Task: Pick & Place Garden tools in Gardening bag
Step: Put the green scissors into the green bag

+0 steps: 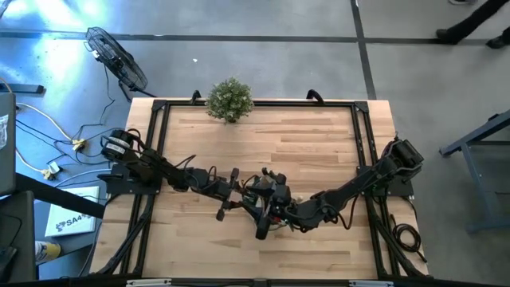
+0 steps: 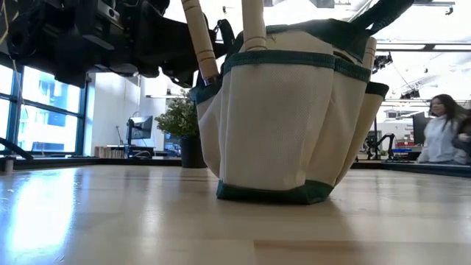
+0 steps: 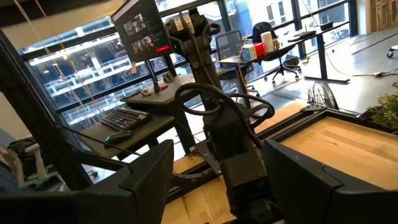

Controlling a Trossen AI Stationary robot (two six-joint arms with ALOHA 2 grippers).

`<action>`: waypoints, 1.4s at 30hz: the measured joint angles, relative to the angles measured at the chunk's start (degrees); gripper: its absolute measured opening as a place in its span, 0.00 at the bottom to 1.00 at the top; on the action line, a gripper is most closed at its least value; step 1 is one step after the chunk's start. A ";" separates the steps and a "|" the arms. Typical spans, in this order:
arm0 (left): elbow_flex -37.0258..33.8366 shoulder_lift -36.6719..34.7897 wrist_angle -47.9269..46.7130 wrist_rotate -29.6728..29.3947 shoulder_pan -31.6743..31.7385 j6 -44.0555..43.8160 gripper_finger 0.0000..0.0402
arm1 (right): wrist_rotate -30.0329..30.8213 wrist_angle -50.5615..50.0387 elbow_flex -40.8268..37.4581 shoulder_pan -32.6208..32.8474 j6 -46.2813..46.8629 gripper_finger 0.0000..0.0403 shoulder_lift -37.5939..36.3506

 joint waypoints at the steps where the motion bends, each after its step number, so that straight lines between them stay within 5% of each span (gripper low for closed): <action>1: 0.00 0.00 0.22 0.00 0.00 0.00 0.36 | 0.00 0.00 0.00 0.10 -0.01 0.59 0.00; 42: 0.04 -3.52 0.11 3.44 0.00 5.04 0.37 | -1.52 -3.39 0.00 0.53 1.51 0.59 0.00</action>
